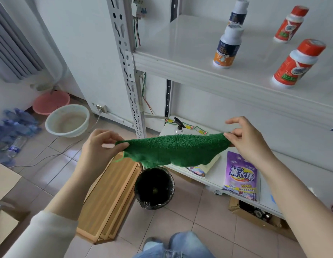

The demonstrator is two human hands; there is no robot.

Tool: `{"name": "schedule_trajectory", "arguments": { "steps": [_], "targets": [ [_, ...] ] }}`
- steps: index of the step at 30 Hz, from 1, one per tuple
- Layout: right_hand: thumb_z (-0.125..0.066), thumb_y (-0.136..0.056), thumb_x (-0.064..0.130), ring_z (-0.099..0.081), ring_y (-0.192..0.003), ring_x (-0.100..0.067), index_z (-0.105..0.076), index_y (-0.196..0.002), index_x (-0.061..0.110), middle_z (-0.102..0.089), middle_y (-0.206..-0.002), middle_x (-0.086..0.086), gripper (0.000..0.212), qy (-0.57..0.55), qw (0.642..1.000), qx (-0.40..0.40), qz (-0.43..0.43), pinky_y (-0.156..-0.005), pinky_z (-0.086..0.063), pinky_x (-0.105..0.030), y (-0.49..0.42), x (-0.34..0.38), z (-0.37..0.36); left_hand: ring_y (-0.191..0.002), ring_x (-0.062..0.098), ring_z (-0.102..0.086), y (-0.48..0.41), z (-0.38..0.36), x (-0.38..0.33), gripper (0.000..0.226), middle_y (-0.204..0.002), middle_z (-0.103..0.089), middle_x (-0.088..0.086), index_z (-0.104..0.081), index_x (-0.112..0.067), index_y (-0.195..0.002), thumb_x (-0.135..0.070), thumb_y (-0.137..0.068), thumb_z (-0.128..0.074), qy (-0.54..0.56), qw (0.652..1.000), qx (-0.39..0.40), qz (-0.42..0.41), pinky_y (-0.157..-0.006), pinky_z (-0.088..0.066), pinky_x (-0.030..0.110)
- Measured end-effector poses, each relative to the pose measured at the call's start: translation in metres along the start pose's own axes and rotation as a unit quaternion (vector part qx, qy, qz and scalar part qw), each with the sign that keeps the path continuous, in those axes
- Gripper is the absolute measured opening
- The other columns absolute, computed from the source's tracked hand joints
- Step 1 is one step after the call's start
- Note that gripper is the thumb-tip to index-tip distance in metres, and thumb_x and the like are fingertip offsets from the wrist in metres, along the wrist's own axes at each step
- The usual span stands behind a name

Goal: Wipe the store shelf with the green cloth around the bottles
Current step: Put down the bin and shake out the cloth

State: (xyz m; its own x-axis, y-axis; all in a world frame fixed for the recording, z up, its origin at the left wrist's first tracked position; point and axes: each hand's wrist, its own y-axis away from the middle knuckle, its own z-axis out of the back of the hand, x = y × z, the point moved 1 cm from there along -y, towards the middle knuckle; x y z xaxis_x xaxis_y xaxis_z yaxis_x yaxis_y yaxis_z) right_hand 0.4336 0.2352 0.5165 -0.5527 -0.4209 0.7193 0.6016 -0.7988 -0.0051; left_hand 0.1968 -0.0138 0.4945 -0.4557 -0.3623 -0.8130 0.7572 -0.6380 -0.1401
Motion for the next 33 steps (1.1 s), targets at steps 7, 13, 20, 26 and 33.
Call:
{"name": "schedule_trajectory", "arguments": {
  "steps": [7, 13, 20, 26, 33],
  "targets": [
    [-0.078, -0.067, 0.025, -0.058, -0.079, -0.029, -0.066, -0.076, 0.029, -0.064, -0.086, -0.010, 0.016, 0.089, 0.984, 0.117, 0.104, -0.073, -0.042, -0.030, 0.002, 0.013, 0.000, -0.069, 0.038, -0.055, -0.012, 0.025, -0.020, 0.017, -0.079, -0.057, 0.031, -0.052, -0.021, -0.072, -0.022, -0.073, -0.068, 0.079, 0.995, 0.011, -0.055, -0.070, -0.050, 0.049],
    [-0.068, -0.078, 0.026, -0.056, -0.084, -0.015, -0.068, -0.076, 0.013, -0.061, -0.090, -0.007, 0.013, -0.025, 0.991, 0.118, 0.065, -0.082, -0.040, -0.025, -0.010, 0.007, 0.002, -0.048, 0.000, -0.051, -0.017, 0.032, -0.032, 0.014, -0.055, -0.057, -0.014, -0.051, -0.022, -0.068, -0.020, -0.075, -0.063, 0.220, 0.973, 0.062, -0.008, -0.045, -0.045, 0.012],
    [-0.061, -0.083, 0.037, -0.060, -0.068, -0.028, -0.062, -0.072, 0.016, -0.065, -0.073, -0.013, 0.023, -0.179, 0.975, 0.131, 0.013, -0.073, -0.050, -0.040, 0.014, 0.037, -0.036, -0.052, 0.008, -0.062, 0.012, -0.014, -0.052, 0.019, -0.070, -0.056, 0.005, -0.047, -0.008, -0.073, -0.017, -0.084, -0.060, 0.319, 0.934, 0.072, 0.144, -0.050, -0.054, 0.019],
    [-0.062, -0.079, 0.042, -0.060, -0.061, -0.001, -0.062, -0.073, 0.022, -0.063, -0.061, 0.014, 0.021, -0.309, 0.939, 0.135, 0.067, -0.058, -0.047, -0.015, 0.038, 0.092, -0.048, -0.078, 0.012, -0.065, 0.023, -0.044, -0.097, 0.017, -0.092, -0.061, 0.017, -0.059, -0.007, -0.084, -0.022, -0.090, -0.053, 0.367, 0.923, 0.082, 0.080, -0.062, -0.057, 0.023],
    [-0.067, -0.079, 0.012, -0.064, -0.076, -0.012, -0.060, -0.084, 0.015, -0.067, -0.075, 0.004, 0.009, -0.373, 0.926, 0.062, 0.017, -0.076, -0.054, -0.030, 0.039, 0.093, -0.034, -0.094, 0.015, -0.066, 0.011, -0.028, -0.113, 0.035, -0.102, -0.071, 0.000, -0.065, -0.014, -0.102, -0.036, -0.090, -0.040, 0.358, 0.920, 0.159, -0.014, -0.077, -0.057, 0.028]
  ]
}}
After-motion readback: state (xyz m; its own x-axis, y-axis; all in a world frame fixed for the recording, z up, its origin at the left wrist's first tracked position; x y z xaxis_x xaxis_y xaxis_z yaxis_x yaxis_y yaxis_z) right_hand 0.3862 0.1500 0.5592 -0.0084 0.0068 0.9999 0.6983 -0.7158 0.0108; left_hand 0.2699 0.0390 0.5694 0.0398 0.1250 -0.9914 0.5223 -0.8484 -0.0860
